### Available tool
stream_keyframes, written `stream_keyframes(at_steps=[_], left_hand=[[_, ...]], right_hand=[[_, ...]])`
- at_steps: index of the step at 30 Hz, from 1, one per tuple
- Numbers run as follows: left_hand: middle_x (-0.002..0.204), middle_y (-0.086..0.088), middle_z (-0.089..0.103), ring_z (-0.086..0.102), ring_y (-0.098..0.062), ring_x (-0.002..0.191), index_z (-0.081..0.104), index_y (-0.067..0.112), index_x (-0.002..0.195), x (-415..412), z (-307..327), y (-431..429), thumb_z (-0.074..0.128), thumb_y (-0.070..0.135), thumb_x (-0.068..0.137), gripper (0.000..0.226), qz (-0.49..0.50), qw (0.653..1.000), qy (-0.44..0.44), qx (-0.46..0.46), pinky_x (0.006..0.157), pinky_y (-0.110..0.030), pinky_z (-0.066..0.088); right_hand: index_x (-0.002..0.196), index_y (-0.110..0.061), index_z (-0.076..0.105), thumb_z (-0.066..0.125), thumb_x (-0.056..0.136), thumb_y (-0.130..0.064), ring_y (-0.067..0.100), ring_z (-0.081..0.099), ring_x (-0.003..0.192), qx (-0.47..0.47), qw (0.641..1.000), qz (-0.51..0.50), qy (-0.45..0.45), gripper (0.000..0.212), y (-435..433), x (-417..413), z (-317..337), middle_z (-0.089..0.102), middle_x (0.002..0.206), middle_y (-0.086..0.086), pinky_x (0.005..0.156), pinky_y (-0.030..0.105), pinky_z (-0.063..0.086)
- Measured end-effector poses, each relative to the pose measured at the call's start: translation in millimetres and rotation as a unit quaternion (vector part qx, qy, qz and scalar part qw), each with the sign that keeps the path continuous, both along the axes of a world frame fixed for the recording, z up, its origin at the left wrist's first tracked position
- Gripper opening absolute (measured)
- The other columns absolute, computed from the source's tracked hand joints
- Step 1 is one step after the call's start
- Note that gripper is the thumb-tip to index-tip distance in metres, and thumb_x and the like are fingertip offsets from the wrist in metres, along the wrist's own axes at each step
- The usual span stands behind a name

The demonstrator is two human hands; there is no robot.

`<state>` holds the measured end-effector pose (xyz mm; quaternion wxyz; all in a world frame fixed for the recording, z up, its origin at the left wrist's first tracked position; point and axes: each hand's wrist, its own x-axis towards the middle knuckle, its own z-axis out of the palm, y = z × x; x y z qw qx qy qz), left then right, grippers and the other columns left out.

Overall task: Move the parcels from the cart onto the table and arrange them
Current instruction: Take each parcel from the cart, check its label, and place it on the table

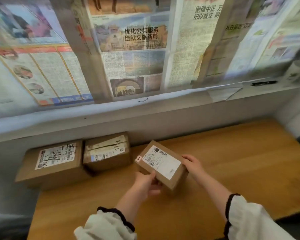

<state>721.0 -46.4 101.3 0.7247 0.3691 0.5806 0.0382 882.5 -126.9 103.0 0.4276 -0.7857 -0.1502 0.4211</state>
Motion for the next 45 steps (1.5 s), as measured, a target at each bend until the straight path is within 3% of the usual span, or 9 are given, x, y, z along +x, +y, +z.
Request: stream_keyframes(at_steps=[4, 8, 12, 14, 16, 20, 25, 30, 45], left_hand=[[0.120, -0.013, 0.059, 0.071, -0.029, 0.082, 0.025, 0.027, 0.136, 12, -21, 1, 0.061, 0.019, 0.089, 0.059, -0.007, 1.000, -0.015, -0.006, 0.055, -0.034, 0.057], [0.122, -0.016, 0.057, 0.069, -0.031, 0.081, 0.023, 0.023, 0.140, 14, -22, 10, 0.063, 0.030, 0.088, 0.066, -0.017, 1.000, 0.005, -0.014, 0.051, -0.035, 0.056], [0.112, -0.013, 0.058, 0.067, -0.036, 0.086, 0.039, 0.019, 0.125, 7, -14, 34, 0.058, 0.043, 0.088, 0.048, 0.017, 0.997, -0.013, -0.071, 0.061, -0.042, 0.058], [0.108, -0.013, 0.059, 0.068, -0.038, 0.089, 0.042, 0.020, 0.119, 8, -11, 44, 0.060, 0.042, 0.087, 0.043, 0.053, 0.988, -0.053, -0.132, 0.066, -0.041, 0.058], [0.112, -0.015, 0.061, 0.069, -0.037, 0.088, 0.044, 0.021, 0.120, 12, -10, 49, 0.060, 0.040, 0.087, 0.041, 0.082, 0.981, -0.073, -0.163, 0.061, -0.039, 0.057], [0.113, -0.017, 0.063, 0.070, -0.034, 0.088, 0.047, 0.019, 0.119, 22, -10, 51, 0.056, 0.037, 0.090, 0.035, 0.152, 0.961, -0.118, -0.200, 0.058, -0.038, 0.058], [0.108, -0.020, 0.063, 0.069, -0.034, 0.091, 0.048, 0.019, 0.114, 27, -13, 52, 0.052, 0.038, 0.092, 0.029, 0.202, 0.942, -0.146, -0.224, 0.073, -0.041, 0.058], [0.119, -0.024, 0.057, 0.068, -0.034, 0.091, 0.042, 0.022, 0.122, 24, -18, 63, 0.048, 0.044, 0.093, 0.037, 0.210, 0.946, -0.135, -0.206, 0.047, -0.032, 0.056], [0.120, -0.023, 0.058, 0.068, -0.035, 0.091, 0.040, 0.022, 0.131, 27, -11, 76, 0.047, 0.049, 0.091, 0.048, 0.204, 0.957, -0.100, -0.181, 0.040, -0.030, 0.054]], right_hand=[[0.118, -0.011, 0.057, 0.049, 0.094, -0.011, 0.010, 0.058, 0.082, -0.015, 0.998, -0.064, 0.012, 0.026, 13, 8, -27, 0.063, 0.106, 0.005, 0.064, 0.023, 0.046], [0.131, -0.013, 0.044, 0.058, 0.091, -0.020, 0.022, 0.054, 0.109, -0.016, 0.986, -0.166, -0.016, 0.043, 16, 11, -30, 0.051, 0.124, 0.003, 0.080, 0.029, 0.045], [0.126, -0.008, 0.042, 0.058, 0.090, -0.019, 0.021, 0.052, 0.094, -0.045, 0.958, -0.284, -0.004, 0.040, 14, -7, -25, 0.054, 0.116, 0.009, 0.070, 0.030, 0.042], [0.125, -0.008, 0.044, 0.058, 0.090, -0.014, 0.020, 0.054, 0.094, -0.048, 0.967, -0.248, 0.018, 0.039, 15, -19, -26, 0.057, 0.115, 0.009, 0.066, 0.029, 0.045], [0.131, -0.010, 0.044, 0.057, 0.090, -0.010, 0.022, 0.056, 0.106, -0.040, 0.979, -0.201, -0.012, 0.043, 23, -22, -26, 0.057, 0.125, 0.008, 0.078, 0.031, 0.050], [0.142, -0.012, 0.035, 0.049, 0.093, -0.004, 0.024, 0.045, 0.128, -0.026, 0.990, -0.118, -0.070, 0.052, 53, -3, -23, 0.047, 0.141, 0.007, 0.097, 0.033, 0.042], [0.147, -0.014, 0.029, 0.044, 0.096, -0.006, 0.022, 0.033, 0.137, -0.019, 0.996, -0.050, -0.071, 0.054, 78, 11, -26, 0.036, 0.149, 0.005, 0.110, 0.036, 0.031], [0.148, -0.017, 0.026, 0.042, 0.097, -0.006, 0.021, 0.034, 0.137, 0.001, 0.999, -0.013, -0.048, 0.054, 93, 10, -29, 0.034, 0.150, 0.003, 0.108, 0.030, 0.030], [0.144, -0.014, 0.033, 0.052, 0.095, -0.016, 0.026, 0.046, 0.127, -0.004, 0.999, -0.033, -0.014, 0.052, 102, 17, -28, 0.045, 0.142, 0.009, 0.099, 0.036, 0.043]])
